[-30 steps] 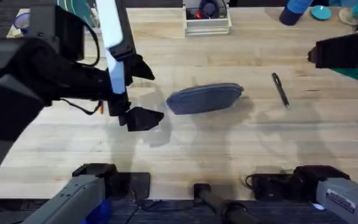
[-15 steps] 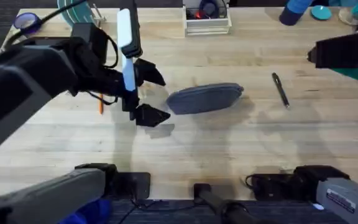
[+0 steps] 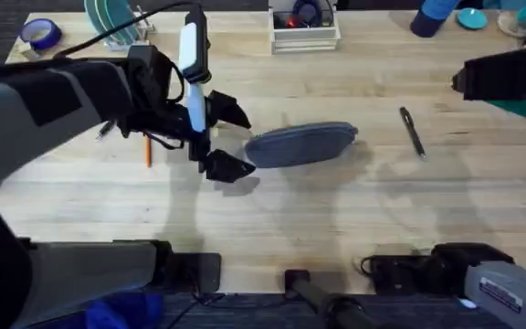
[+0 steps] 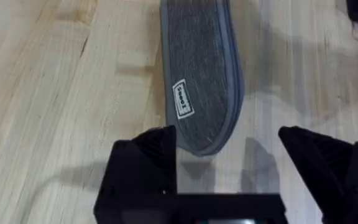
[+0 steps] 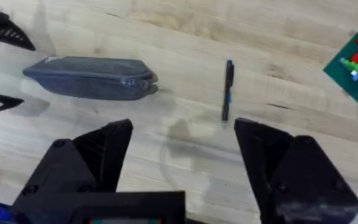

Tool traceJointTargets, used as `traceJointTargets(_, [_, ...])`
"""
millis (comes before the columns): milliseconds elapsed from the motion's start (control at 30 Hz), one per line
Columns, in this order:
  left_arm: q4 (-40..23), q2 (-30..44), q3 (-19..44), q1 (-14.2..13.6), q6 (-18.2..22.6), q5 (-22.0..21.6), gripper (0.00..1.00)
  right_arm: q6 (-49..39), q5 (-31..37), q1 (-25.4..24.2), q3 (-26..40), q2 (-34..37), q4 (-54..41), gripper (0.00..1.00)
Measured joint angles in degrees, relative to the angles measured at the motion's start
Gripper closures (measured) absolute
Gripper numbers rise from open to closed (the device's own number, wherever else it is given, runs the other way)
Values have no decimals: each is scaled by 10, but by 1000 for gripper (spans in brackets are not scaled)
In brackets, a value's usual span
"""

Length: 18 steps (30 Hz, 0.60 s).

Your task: Unzip the bag, pick up the pens from the table one at a time and place them inside, then zip the bag closed.

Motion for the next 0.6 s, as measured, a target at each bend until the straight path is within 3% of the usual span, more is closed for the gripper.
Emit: traceJointTargets(600, [16,10,0,-12,6,4,6,0,0,0,0,0,0,5])
